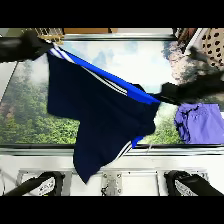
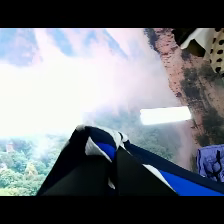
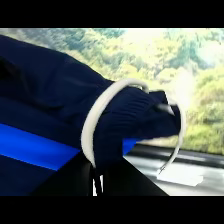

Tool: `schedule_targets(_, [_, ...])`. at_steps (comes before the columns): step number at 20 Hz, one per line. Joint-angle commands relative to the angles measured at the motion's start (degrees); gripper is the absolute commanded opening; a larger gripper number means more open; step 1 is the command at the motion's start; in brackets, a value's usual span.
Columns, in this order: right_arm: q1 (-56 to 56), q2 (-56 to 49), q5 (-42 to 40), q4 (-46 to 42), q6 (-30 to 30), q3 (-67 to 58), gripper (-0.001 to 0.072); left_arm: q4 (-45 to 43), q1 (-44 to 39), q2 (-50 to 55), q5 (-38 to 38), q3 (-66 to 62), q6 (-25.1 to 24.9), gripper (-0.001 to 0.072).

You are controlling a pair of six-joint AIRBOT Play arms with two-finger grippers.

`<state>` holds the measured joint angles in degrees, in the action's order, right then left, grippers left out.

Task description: Fold the clothes and pants, and hang the long-sleeved shirts on hangers.

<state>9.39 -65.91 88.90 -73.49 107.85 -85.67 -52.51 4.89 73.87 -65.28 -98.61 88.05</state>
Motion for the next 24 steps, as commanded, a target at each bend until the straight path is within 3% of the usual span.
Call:
schedule_targets(1, [0.0,-13.6,-10.5,0.4,-3.8,-1.1,0.0025,1.2,-3.2,13.8,4.2,-5.7,-0.6,0.0006])
schedule_targets(5, [-0.2,-17.2,-18.0,-0.1,-6.0,-2.9,0.0025,1.0,-4.4,21.3,1.1,-14.9,-0.6,0.0006])
schedule_targets(9, [-0.4,-15.6,-17.1,-1.9,-8.7,-2.6,0.0025,-3.5,-4.1,19.3,-4.5,-14.2,0.5,0.0005])
schedule_targets(12, [0.3,-12.1,-16.3,-3.5,-10.6,2.4,0.0025,-11.4,-5.8,10.0,-2.6,0.2,1.6,0.0005])
schedule_targets(16, [0.8,-6.5,-18.9,-4.2,-10.6,16.5,0.0025,-13.5,-6.9,-3.0,6.6,28.3,1.5,0.0006])
schedule_targets(20, [2.2,-4.5,-27.7,-3.9,-10.5,30.2,0.0025,-11.3,-7.2,-9.4,17.5,53.0,1.5,0.0006])
schedule_targets(24, [5.1,-4.5,-33.4,-3.7,-9.5,38.6,0.0025,-7.4,-7.2,-9.3,25.9,65.7,1.3,0.0006])
